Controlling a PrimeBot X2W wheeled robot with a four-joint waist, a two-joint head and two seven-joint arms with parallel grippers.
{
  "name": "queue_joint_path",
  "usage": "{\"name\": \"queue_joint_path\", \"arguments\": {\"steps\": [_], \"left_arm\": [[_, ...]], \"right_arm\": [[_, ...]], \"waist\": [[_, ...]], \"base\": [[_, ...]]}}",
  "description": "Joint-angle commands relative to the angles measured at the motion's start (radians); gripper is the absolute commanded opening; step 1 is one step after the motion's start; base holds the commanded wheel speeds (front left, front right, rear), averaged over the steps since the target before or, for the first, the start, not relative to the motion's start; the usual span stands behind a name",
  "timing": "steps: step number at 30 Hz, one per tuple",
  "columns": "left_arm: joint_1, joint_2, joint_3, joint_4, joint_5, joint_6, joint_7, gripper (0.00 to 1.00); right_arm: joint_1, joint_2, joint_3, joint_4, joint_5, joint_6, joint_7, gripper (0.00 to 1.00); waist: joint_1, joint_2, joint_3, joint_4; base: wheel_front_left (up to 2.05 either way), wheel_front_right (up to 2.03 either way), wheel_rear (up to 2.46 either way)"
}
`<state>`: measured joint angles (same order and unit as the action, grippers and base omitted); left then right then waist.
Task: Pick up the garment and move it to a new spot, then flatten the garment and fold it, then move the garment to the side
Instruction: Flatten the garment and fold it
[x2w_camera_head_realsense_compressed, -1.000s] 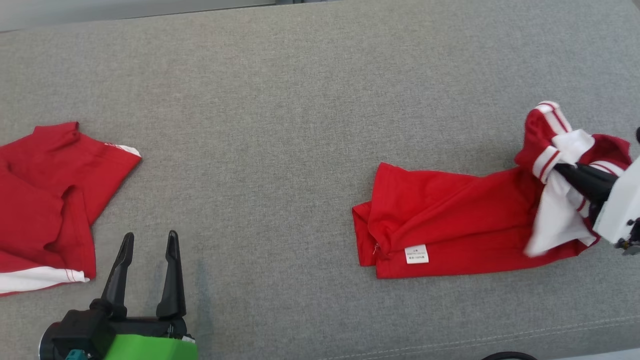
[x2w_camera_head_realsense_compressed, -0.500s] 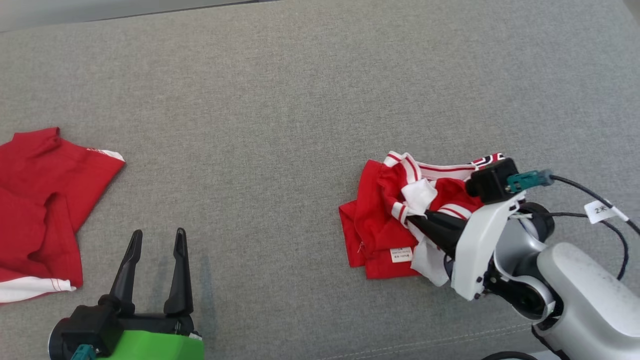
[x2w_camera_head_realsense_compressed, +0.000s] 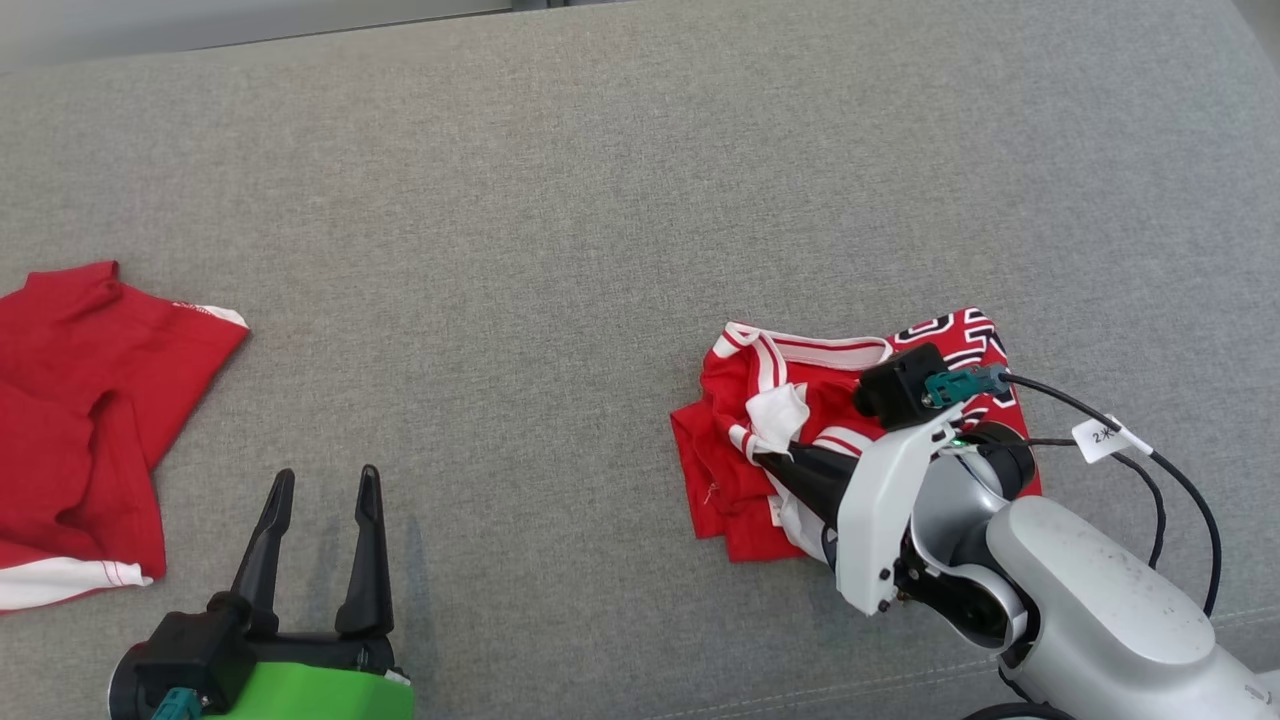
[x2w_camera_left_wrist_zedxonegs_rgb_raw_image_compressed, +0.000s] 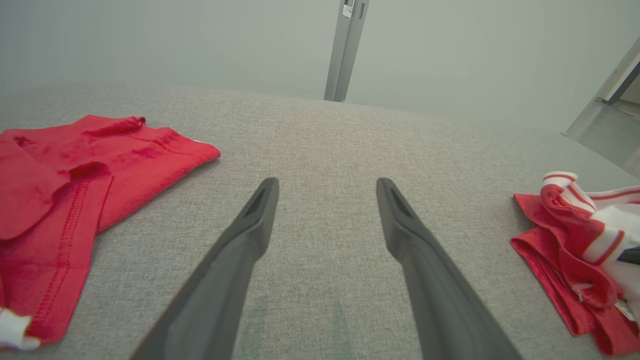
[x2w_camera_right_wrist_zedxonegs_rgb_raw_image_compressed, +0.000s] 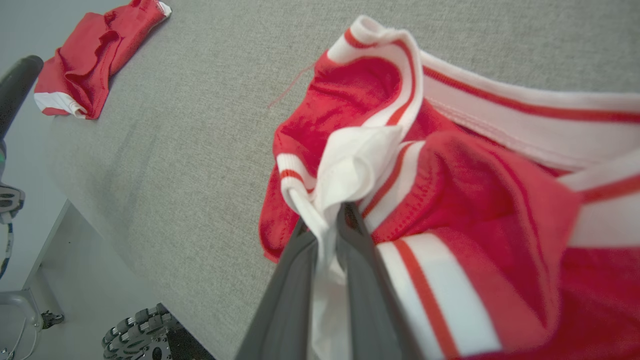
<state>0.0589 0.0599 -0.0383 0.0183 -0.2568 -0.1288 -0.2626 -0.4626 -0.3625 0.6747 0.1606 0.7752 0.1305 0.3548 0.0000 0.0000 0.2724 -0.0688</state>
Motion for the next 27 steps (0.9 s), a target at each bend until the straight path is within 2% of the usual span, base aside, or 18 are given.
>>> {"name": "queue_joint_path", "arguments": {"steps": [1,2,4,10,15,16,17,18,22,27], "left_arm": [[-0.01,0.0,-0.001,0.003,-0.006,-0.003,-0.003,1.0],[-0.008,-0.001,0.001,0.004,-0.007,-0.003,-0.003,1.0],[-0.006,-0.002,0.002,0.004,-0.008,-0.003,-0.003,1.0],[0.003,-0.004,0.004,0.005,-0.009,-0.003,-0.003,1.0],[0.014,-0.005,0.011,0.0,-0.011,-0.003,-0.003,1.0],[0.016,-0.005,0.013,-0.001,-0.011,-0.003,-0.003,1.0],[0.017,-0.006,0.015,-0.001,-0.012,-0.003,-0.003,1.0],[0.02,-0.006,0.016,-0.002,-0.012,-0.003,-0.003,1.0],[0.028,-0.007,0.014,-0.001,-0.016,-0.003,-0.003,1.0],[0.017,-0.007,0.012,-0.002,-0.016,-0.003,-0.003,1.0]], "right_arm": [[-0.013,0.007,0.007,0.012,0.0,0.0,-0.016,0.0],[-0.016,0.01,0.009,0.014,-0.006,0.0,-0.029,0.0],[-0.017,0.017,0.005,0.022,-0.01,0.0,-0.055,1.0],[0.019,0.006,-0.015,-0.073,-0.005,0.0,-0.15,1.0],[0.09,-0.024,-0.101,-0.188,-0.027,0.0,-0.221,1.0],[0.114,-0.031,-0.135,-0.211,-0.041,0.0,-0.241,0.9],[0.143,-0.035,-0.174,-0.23,-0.062,0.0,-0.265,0.43],[0.173,-0.037,-0.208,-0.243,-0.087,0.0,-0.287,0.0],[0.292,-0.026,-0.319,-0.257,-0.151,0.0,-0.344,0.0],[0.398,0.028,-0.373,-0.213,-0.211,0.0,-0.416,0.0]], "waist": [[0.0,0.0,-0.003,0.002],[0.0,0.0,-0.004,0.002],[0.0,0.0,-0.005,0.003],[0.0,0.0,-0.012,0.008],[0.0,0.0,-0.015,0.007],[0.0,0.0,-0.016,0.005],[0.0,0.0,-0.016,0.004],[0.0,0.0,-0.016,0.002],[0.0,0.0,-0.016,-0.009],[0.0,0.0,-0.013,-0.019]], "base": [[0.0,0.0,0.0],[0.0,0.0,0.0],[0.0,0.0,0.0],[0.0,0.0,0.0],[0.0,0.0,0.0],[0.0,0.0,0.0],[0.0,0.0,0.0],[0.0,0.0,0.0],[0.0,0.0,0.0],[0.0,0.0,0.0]]}}
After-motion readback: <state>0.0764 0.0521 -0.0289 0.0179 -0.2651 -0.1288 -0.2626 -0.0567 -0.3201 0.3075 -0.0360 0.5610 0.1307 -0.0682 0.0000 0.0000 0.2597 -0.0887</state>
